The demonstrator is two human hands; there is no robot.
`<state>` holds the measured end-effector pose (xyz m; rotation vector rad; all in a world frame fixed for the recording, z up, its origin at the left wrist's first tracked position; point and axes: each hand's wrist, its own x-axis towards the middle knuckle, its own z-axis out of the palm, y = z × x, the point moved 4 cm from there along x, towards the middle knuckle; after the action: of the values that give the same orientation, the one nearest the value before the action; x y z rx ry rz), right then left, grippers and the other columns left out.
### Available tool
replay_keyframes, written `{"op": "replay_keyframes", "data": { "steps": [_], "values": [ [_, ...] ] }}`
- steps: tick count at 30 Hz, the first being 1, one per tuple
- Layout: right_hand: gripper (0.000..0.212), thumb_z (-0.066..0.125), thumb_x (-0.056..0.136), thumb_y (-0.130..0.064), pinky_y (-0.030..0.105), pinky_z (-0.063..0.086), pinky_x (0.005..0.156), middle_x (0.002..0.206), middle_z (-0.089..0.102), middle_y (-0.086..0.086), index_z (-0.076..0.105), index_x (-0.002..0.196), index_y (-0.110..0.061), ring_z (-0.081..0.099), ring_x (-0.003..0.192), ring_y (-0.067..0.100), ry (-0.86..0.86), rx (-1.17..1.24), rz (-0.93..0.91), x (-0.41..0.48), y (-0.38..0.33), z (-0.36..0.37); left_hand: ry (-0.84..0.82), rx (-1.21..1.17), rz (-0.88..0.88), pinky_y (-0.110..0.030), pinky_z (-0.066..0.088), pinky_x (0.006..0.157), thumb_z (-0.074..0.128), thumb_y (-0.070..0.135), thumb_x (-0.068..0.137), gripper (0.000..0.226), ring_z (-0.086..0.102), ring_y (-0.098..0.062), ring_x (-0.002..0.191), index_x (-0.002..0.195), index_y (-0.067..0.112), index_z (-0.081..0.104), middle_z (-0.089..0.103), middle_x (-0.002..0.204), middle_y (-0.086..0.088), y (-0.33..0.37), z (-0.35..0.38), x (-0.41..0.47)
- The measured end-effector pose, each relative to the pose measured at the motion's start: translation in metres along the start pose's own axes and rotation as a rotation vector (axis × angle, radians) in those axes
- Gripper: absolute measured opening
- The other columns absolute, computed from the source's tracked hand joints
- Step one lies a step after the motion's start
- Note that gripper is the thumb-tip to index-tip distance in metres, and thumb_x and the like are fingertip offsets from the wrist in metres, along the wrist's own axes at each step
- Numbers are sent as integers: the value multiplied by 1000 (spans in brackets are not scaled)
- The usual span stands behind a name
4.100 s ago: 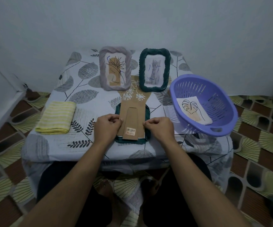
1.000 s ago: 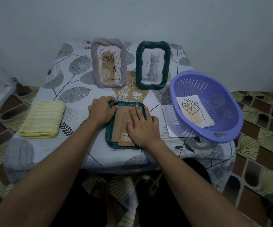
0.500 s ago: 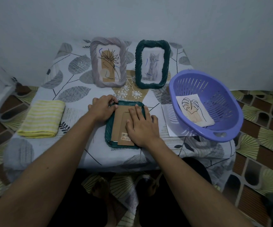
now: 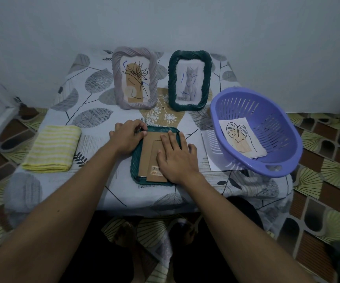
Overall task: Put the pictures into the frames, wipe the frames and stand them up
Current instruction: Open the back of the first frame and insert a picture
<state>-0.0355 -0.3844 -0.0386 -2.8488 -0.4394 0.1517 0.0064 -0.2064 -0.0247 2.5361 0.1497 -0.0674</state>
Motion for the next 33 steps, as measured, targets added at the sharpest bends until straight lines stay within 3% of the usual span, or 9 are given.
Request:
{"op": "replay_keyframes", "data": {
  "steps": [4,6,8,11,14,21,28,33],
  "values": [
    [59,20,103,-47,52,11,118,168,4,-4,13,159,-27,-6,153,23,0,-6,1,0,0,0,22,-141,53,-52,33,105,39,40,103,22,46,-28,125,105,51,58,59,118,11,-10,-2,-7],
    [60,20,103,-47,52,11,119,168,4,-4,12,159,-28,-6,153,22,-4,-9,0,-1,0,0,38,-231,55,-56,36,107,35,43,102,28,49,-26,125,120,51,55,61,125,10,-15,-4,-16],
    [59,19,103,-47,52,10,119,168,3,-4,12,159,-28,-6,153,22,-8,-7,-3,-1,0,0,49,-262,58,-52,38,108,35,42,104,33,50,-23,127,133,43,50,59,134,3,-17,-6,-26],
    [59,18,103,-47,51,10,119,168,2,-4,11,159,-27,-7,153,22,-14,-7,-3,-1,0,-1,56,-163,83,-49,35,112,37,35,106,44,44,-24,134,148,23,40,51,144,-6,-20,-3,-40],
    [60,17,103,-47,51,10,119,168,1,-4,10,159,-27,-8,153,22,-22,-12,2,-1,0,-1,32,12,90,-48,22,116,37,38,106,52,29,-29,143,152,15,34,41,153,-11,-18,3,-56],
    [57,16,105,-46,49,8,119,168,-3,-8,8,160,-30,-10,153,18,-39,31,1,1,4,1,-28,298,68,-53,-4,121,7,83,82,98,3,-22,154,160,24,7,9,167,3,-18,22,-75],
    [57,17,106,-45,47,4,119,167,-7,-9,5,160,-31,-14,152,17,-120,80,18,5,7,-1,32,345,95,-56,1,121,11,91,76,106,6,-23,153,159,24,8,12,167,3,-20,25,-76],
    [48,29,107,-39,45,1,116,167,9,-10,27,155,-39,-3,153,15,-110,284,21,9,12,-10,49,337,117,-57,1,121,16,89,79,102,8,-25,153,159,25,8,14,166,1,-18,25,-76]
  ]
}}
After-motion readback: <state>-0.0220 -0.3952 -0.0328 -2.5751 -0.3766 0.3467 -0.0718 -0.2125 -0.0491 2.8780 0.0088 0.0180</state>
